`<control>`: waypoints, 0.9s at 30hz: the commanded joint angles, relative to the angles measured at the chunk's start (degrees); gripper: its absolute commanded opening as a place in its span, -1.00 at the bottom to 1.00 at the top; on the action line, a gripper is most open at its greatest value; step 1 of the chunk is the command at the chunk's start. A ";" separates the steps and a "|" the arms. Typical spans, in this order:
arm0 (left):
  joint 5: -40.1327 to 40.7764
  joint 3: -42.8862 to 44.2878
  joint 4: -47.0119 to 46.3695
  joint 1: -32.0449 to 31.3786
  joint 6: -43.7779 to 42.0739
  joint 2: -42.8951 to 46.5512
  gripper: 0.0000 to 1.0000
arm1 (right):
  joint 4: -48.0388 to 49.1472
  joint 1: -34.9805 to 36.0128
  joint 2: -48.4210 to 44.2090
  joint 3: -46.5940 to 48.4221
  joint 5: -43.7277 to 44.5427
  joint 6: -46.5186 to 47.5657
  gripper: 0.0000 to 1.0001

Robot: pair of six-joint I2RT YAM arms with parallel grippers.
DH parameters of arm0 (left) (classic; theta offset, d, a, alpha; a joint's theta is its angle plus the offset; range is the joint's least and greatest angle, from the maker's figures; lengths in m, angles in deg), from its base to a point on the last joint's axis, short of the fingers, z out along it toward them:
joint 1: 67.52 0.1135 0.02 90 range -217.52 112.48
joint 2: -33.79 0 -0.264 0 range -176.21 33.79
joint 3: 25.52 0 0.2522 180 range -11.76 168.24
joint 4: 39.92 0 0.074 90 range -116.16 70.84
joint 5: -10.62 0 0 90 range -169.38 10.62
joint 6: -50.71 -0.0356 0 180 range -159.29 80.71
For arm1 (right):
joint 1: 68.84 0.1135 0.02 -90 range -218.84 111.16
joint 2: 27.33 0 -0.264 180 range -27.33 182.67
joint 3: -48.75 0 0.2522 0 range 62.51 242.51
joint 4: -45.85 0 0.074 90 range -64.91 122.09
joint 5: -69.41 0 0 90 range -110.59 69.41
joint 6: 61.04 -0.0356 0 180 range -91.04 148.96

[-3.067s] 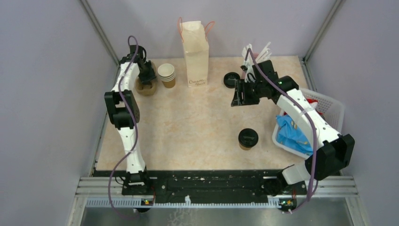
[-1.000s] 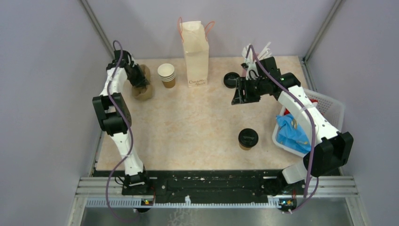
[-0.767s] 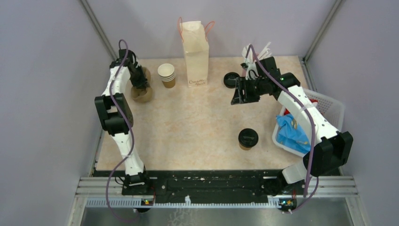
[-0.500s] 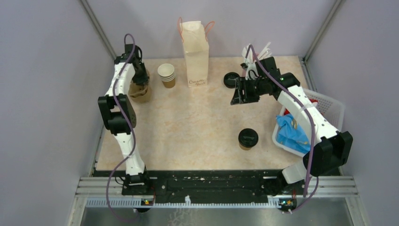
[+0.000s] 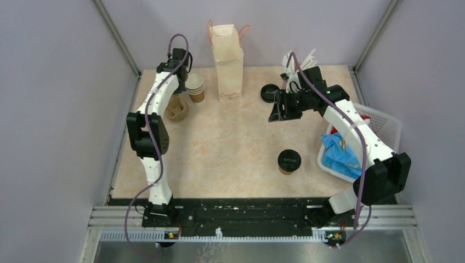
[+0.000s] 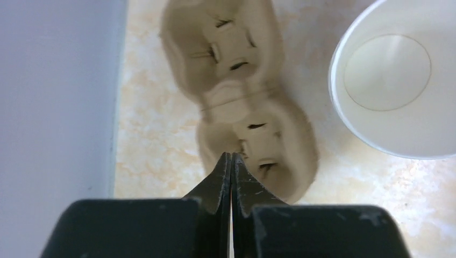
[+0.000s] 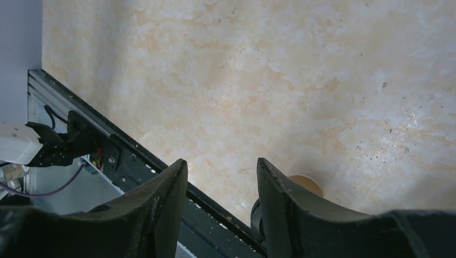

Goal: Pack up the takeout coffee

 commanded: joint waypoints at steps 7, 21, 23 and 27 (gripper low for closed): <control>4.90 -1.77 -4.74 -2.22 -1.74 5.99 -1.00 | 1.48 -0.34 -1.03 -0.19 -0.82 -0.40 0.01; -20.47 -0.97 6.21 11.23 16.00 2.55 -0.31 | 1.58 -0.32 -0.86 -0.62 -1.36 -0.13 0.01; -21.47 -0.59 4.93 11.94 14.42 1.97 -0.28 | 1.69 -0.38 -0.81 -0.73 -1.43 -0.13 0.01; -21.10 0.87 4.84 11.94 12.23 -0.53 -0.19 | 1.65 -0.31 -0.69 -0.69 -1.57 0.02 0.01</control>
